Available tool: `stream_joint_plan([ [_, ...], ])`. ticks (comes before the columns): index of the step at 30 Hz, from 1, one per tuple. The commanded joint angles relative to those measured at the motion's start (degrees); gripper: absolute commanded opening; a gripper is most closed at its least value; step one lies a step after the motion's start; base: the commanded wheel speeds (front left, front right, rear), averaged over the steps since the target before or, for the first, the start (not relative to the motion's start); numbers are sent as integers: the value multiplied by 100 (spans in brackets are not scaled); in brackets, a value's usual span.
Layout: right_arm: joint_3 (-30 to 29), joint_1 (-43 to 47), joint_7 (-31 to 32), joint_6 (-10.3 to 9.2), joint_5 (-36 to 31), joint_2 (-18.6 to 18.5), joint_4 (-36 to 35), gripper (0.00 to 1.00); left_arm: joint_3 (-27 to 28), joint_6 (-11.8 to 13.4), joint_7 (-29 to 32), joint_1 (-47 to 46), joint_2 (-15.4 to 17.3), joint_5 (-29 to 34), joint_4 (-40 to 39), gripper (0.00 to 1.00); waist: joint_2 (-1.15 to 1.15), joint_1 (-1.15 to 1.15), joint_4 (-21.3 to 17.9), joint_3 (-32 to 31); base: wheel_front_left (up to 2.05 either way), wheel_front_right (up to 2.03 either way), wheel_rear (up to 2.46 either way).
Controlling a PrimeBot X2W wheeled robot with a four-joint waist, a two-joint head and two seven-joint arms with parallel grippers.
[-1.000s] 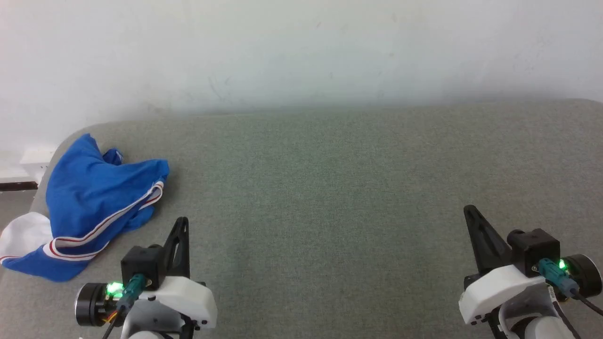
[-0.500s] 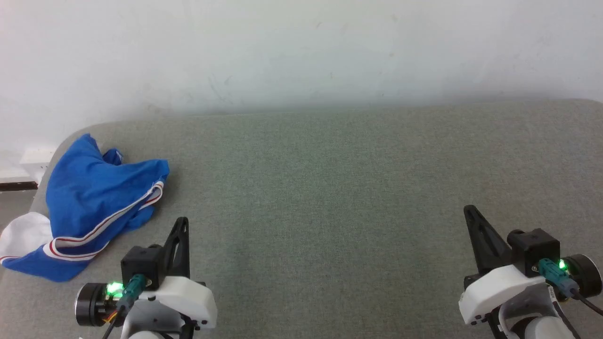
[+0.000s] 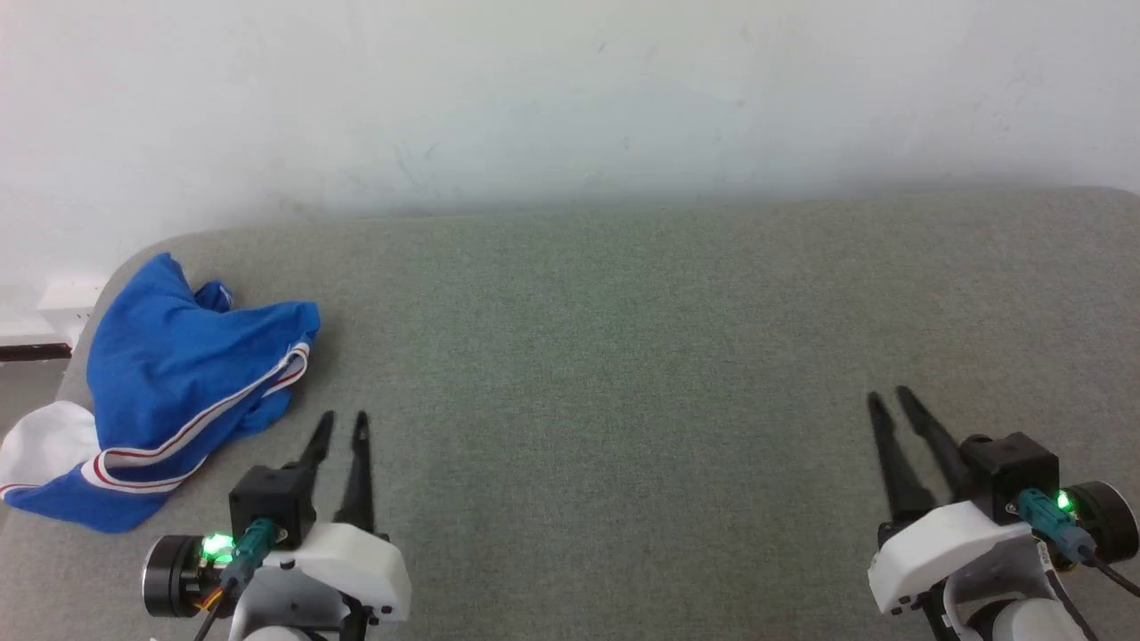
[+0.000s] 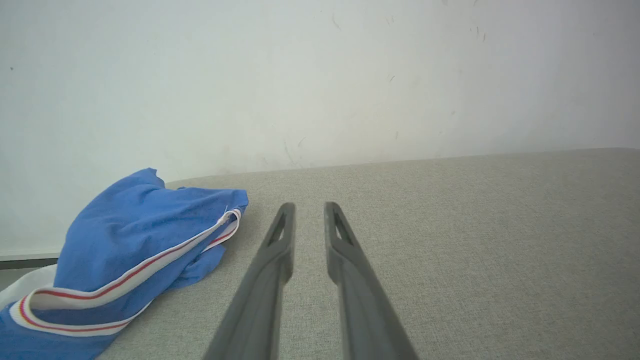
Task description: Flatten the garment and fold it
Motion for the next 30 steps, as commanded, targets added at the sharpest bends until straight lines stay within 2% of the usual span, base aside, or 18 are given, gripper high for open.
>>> stream_joint_plan([
  [1,-30,11,-32,0,40,1,1,100,-3,-7,-32,16,0,-2,-7,100,0,0,1,1,0,0,0],
  [30,-504,93,-378,-1,289,7,63,100,-17,-71,-379,220,3,-36,-123,100,0,0,22,7,0,0,0],
])
